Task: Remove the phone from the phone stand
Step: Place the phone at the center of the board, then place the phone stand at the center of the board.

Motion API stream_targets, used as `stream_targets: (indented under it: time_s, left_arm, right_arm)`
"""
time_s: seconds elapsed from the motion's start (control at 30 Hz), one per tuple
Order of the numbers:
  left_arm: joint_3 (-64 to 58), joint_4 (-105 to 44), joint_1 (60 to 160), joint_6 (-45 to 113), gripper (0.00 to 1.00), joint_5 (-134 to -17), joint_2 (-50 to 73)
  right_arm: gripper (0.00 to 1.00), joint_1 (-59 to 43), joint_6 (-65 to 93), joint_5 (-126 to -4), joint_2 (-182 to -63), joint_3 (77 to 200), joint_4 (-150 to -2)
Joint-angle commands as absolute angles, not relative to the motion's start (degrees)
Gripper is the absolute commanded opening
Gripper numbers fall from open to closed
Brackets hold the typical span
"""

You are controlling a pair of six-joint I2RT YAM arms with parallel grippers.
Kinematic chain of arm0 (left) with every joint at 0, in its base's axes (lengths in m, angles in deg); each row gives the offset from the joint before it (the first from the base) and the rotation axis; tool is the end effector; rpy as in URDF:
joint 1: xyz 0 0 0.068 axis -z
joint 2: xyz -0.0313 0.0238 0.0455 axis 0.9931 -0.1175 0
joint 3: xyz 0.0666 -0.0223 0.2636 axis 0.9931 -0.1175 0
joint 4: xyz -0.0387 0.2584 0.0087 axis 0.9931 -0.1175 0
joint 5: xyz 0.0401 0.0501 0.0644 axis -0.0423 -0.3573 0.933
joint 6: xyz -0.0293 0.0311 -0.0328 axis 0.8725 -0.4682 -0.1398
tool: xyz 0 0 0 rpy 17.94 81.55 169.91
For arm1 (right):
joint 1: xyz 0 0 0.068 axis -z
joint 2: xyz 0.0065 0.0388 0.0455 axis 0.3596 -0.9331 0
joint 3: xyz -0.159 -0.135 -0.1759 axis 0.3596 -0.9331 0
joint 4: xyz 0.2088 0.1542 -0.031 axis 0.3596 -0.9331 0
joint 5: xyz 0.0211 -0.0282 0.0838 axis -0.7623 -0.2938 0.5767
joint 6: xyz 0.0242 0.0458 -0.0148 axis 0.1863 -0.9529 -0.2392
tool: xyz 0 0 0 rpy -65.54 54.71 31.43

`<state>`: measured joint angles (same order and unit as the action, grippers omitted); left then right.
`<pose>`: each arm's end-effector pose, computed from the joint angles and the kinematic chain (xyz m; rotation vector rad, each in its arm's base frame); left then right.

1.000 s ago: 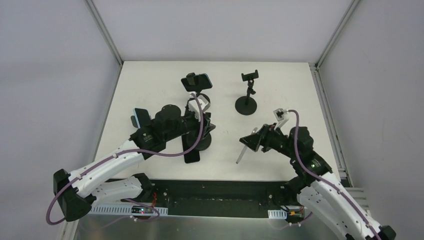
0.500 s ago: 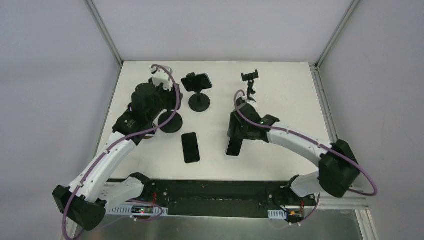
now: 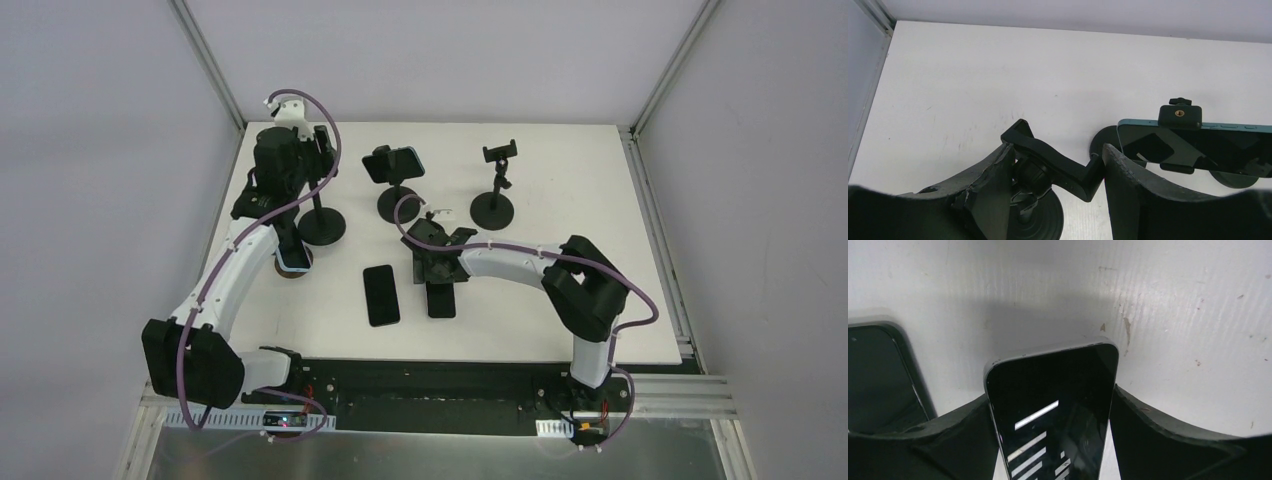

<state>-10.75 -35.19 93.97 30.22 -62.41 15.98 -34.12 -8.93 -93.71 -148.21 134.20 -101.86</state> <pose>0.2874 -0.0514 0.3778 -0.0207 1.7279 -0.1704 0.2284 0.3064 0.1822 -0.4418 2.4940 0.0986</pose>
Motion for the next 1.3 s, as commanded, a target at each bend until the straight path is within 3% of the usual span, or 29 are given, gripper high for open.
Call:
stream_targets:
  time_s: [0.0, 0.07, 0.4, 0.93, 1.07, 1.17, 1.27]
  left_arm:
    - [-7.9, -28.1, 92.8, 29.9, 0.00, -64.6, 13.4]
    - [-7.3, -27.4, 92.7, 29.9, 0.00, -66.7, 11.6]
    - [-3.5, -24.3, 92.5, 30.5, 0.00, -71.2, 5.2]
    - [2.0, -24.2, 91.7, 28.9, 0.00, -72.5, -0.8]
    - [1.5, -24.3, 91.7, 27.9, 0.27, -74.9, -3.0]
    - [0.7, -24.3, 91.6, 27.9, 0.56, -77.2, -3.6]
    - [-0.7, -24.3, 91.6, 28.6, 0.73, -77.0, -3.1]
  right_arm:
    - [0.50, -35.2, -10.3, -94.5, -149.0, 136.5, -102.4]
    - [0.64, -35.5, -10.1, -94.5, -148.7, 136.6, -103.2]
    - [0.97, -35.9, -9.4, -95.1, -139.2, 131.7, -104.3]
    - [0.99, -36.9, -11.9, -99.0, -117.7, 122.1, -106.1]
    - [0.99, -36.9, -13.0, -100.2, -114.0, 119.5, -107.1]
    - [1.00, -36.9, -13.9, -100.5, -110.6, 117.2, -107.4]
    - [0.99, -36.9, -14.3, -100.9, -107.6, 115.3, -107.5]
